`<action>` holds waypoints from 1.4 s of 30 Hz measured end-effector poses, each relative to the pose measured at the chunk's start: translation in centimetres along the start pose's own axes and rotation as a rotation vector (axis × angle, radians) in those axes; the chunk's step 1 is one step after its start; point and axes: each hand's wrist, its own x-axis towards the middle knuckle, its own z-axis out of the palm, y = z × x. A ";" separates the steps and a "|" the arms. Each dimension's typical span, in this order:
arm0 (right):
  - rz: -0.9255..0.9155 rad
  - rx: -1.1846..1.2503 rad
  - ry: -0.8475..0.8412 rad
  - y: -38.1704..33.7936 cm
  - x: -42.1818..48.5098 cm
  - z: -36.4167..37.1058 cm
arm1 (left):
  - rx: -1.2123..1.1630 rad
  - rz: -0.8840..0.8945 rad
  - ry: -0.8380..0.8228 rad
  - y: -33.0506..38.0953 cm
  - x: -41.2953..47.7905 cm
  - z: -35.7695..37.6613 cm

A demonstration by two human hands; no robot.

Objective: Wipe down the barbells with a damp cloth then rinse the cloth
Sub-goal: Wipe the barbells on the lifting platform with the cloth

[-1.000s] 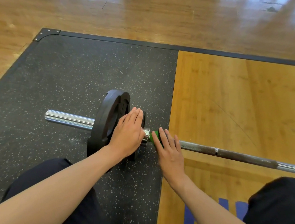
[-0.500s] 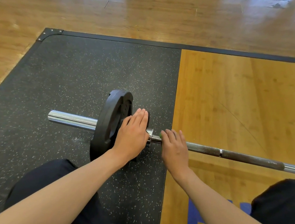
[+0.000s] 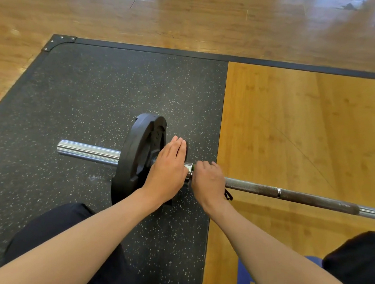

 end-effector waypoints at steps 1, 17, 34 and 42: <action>-0.040 -0.005 0.019 -0.1 -0.5 0.4 | 0.016 0.002 -0.002 0.0 -0.1 0.0; -0.360 -0.178 0.055 2.5 -1.5 0.6 | 0.078 0.023 -0.020 -0.3 0.3 -0.3; -0.021 -0.214 0.067 8.1 -3.9 -2.1 | -0.021 -0.039 -0.003 0.3 0.9 -0.2; -0.148 -0.080 0.002 1.0 -1.9 0.1 | 0.000 -0.071 -0.027 0.4 0.9 -0.5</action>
